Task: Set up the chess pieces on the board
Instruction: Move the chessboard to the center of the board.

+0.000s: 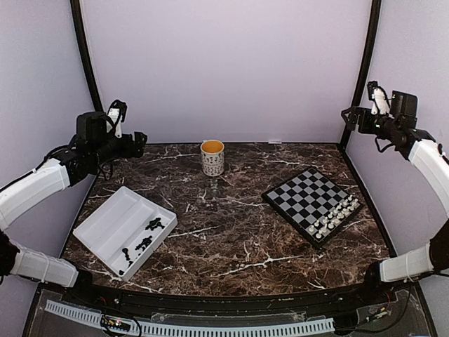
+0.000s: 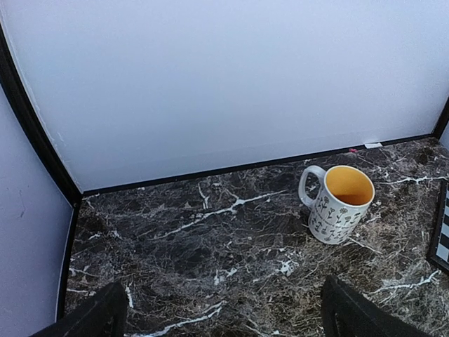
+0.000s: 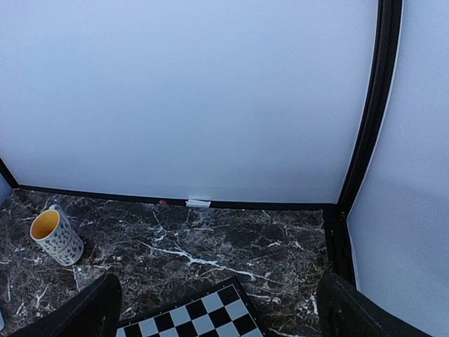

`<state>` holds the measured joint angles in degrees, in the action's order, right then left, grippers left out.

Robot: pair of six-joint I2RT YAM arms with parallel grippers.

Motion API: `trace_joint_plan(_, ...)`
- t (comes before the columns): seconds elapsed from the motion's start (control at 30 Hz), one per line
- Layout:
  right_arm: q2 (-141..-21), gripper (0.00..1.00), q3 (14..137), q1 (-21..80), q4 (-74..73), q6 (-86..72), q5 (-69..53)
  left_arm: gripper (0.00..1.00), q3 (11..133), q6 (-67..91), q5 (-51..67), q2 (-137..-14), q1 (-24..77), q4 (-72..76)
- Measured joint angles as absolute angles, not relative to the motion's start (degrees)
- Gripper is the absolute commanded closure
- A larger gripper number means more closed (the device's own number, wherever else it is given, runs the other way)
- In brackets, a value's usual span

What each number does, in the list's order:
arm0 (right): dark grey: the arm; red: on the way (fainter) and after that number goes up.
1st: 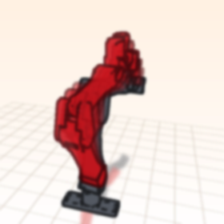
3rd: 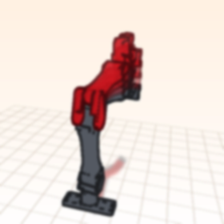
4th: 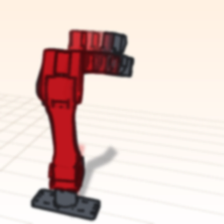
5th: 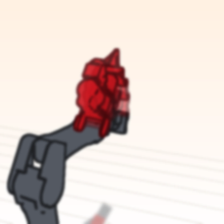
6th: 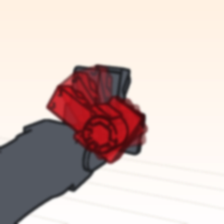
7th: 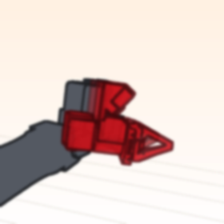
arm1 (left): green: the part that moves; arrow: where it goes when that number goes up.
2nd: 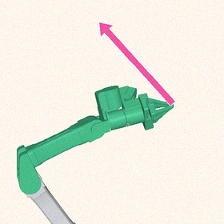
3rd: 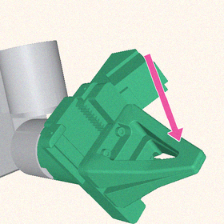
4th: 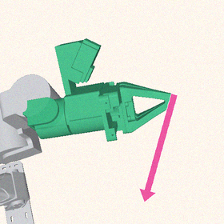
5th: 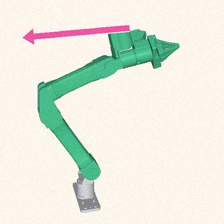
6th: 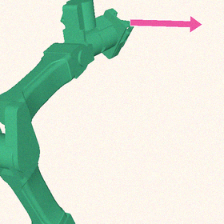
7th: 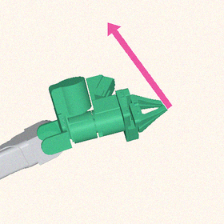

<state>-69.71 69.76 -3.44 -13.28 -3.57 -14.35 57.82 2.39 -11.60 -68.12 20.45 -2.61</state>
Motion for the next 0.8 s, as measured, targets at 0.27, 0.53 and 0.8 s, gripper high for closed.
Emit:
trace_joint_plan(0.27,-79.6,0.02,69.1,-3.4,-13.0,-1.7,-12.0,0.08,54.6,4.0,-4.9,-74.3,16.1,3.2)
trace_joint_plan(0.53,-98.0,0.25,76.6,-3.4,-18.4,2.9,-9.4,0.03,52.3,7.4,6.0,-79.1,13.1,9.5)
trace_joint_plan(0.8,-116.6,0.61,91.8,-3.4,-26.8,7.2,-4.2,0.13,52.3,10.5,14.7,-83.0,13.1,12.5)
